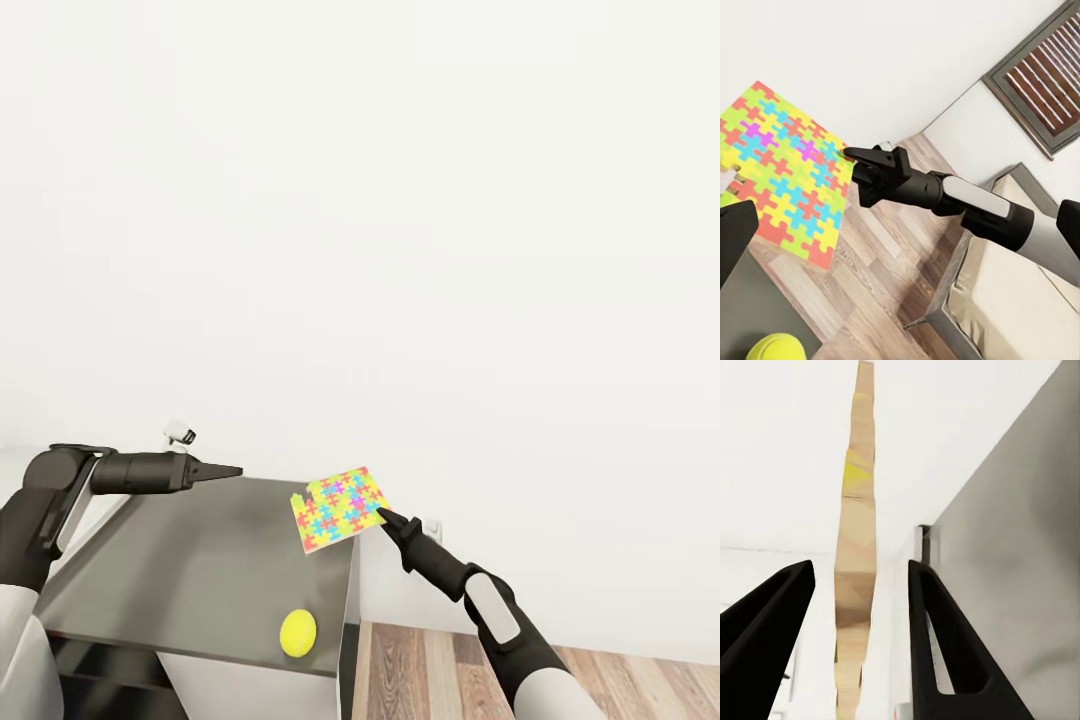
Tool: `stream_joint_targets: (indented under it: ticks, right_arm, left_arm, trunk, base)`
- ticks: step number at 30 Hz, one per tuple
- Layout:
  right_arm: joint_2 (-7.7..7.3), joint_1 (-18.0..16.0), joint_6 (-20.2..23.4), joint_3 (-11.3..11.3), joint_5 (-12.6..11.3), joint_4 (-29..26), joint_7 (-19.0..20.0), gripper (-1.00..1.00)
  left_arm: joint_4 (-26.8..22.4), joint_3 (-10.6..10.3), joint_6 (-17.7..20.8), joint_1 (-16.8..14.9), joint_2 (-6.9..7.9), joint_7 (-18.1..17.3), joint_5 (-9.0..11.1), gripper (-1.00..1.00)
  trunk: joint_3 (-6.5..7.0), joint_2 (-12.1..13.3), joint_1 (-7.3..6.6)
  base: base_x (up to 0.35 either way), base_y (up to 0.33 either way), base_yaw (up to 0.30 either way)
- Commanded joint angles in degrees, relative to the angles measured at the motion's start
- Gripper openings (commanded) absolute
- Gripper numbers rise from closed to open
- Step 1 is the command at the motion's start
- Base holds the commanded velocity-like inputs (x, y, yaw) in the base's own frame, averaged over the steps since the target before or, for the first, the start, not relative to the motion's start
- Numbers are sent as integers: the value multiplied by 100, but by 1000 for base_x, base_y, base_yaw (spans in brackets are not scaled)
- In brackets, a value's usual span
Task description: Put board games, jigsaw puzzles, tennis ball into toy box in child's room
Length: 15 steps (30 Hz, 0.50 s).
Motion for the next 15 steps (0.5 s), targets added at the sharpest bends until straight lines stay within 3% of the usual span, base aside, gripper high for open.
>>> stream_joint_targets:
  ticks: [1, 15]
  right_arm:
    - [6, -3, 38, -29, -9, 3, 8, -100]
    - [-31, 5, 78, -82, -3, 14, -42, -100]
  left_arm:
    - [0, -2, 61, -3, 2, -22, -2, 100]
    - [0, -9, 61, -3, -1, -22, -2, 100]
  trunk:
    - [11, 37, -22]
    - [263, 599, -330]
  base:
    - [0, 0, 0]
    - [0, 0, 0]
